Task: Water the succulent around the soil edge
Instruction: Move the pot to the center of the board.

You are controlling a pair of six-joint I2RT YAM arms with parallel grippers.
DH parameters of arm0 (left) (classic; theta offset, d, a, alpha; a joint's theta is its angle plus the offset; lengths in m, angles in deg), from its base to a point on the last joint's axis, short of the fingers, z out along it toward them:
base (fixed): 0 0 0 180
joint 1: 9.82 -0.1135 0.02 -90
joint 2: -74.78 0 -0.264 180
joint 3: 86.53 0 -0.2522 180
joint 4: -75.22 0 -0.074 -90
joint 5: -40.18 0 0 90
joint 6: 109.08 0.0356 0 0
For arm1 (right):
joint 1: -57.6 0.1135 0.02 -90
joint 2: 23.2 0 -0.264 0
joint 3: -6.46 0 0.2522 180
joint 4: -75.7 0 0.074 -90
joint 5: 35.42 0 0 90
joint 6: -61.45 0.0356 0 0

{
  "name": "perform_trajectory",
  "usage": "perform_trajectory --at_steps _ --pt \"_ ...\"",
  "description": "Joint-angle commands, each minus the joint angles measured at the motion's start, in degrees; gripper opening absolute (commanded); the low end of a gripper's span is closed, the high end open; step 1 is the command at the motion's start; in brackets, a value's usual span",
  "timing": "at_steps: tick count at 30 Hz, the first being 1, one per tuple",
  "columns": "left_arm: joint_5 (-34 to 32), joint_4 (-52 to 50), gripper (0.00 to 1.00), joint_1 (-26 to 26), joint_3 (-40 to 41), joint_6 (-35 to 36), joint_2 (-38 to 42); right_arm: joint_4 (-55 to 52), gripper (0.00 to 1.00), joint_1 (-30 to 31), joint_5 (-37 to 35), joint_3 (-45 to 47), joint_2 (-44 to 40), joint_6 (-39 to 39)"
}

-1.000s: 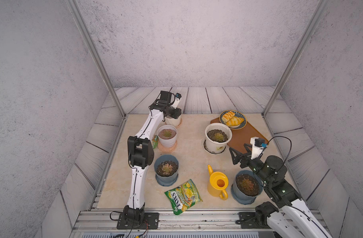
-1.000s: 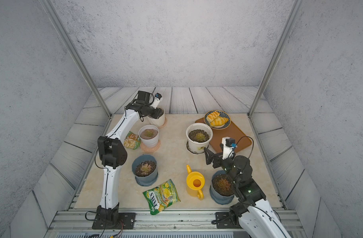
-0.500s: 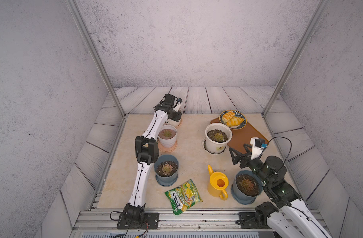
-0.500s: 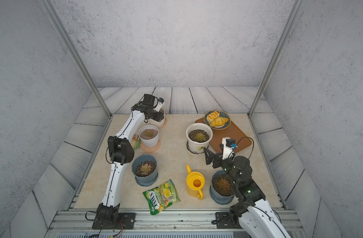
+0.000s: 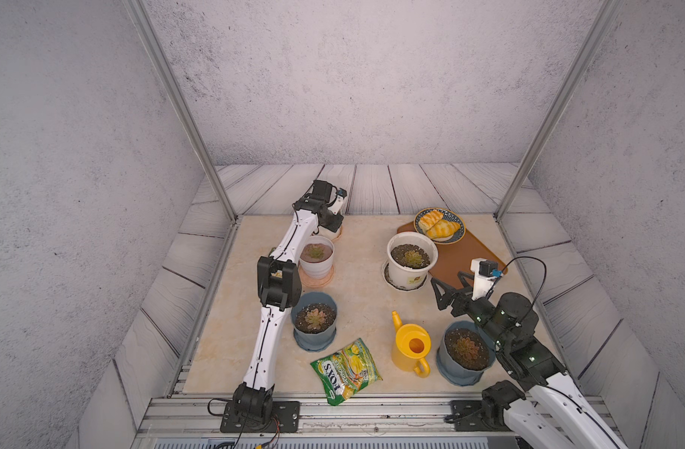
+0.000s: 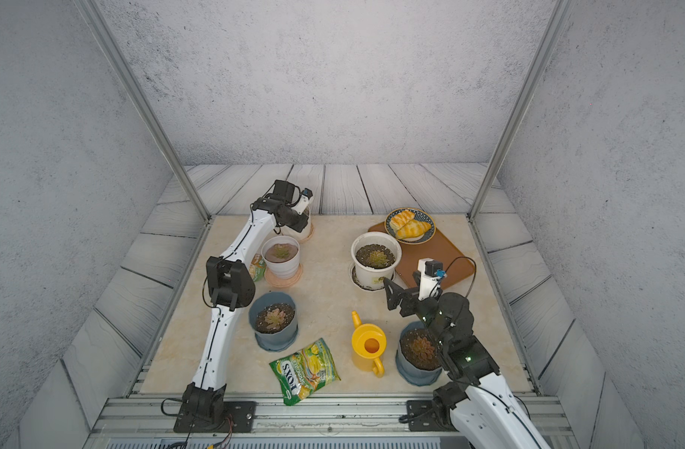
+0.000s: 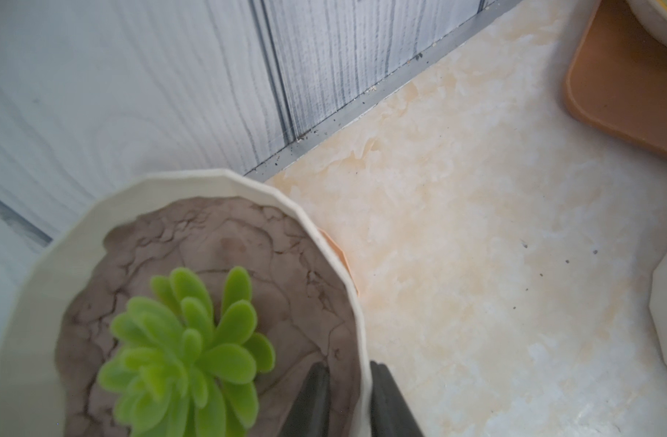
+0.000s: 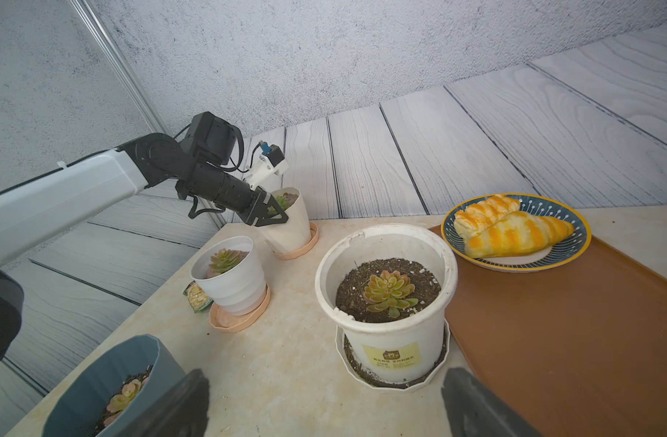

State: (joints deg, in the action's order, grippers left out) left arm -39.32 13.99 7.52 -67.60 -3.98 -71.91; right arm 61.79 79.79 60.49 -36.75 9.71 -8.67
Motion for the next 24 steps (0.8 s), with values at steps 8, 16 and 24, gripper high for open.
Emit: perform_trajectory --at_steps 8,16,24 --pt "4.0 -1.73 0.0 0.59 0.85 -1.18 0.33 1.22 1.0 0.22 -0.33 0.55 -0.03 0.72" --pt "7.83 -3.25 0.0 2.72 3.32 -2.59 3.08 1.11 1.0 0.13 -1.69 1.06 -1.33 0.7" --pt "7.68 -5.52 0.0 7.4 9.76 -3.31 8.36 1.11 1.0 0.14 -2.78 1.24 -0.83 0.62"
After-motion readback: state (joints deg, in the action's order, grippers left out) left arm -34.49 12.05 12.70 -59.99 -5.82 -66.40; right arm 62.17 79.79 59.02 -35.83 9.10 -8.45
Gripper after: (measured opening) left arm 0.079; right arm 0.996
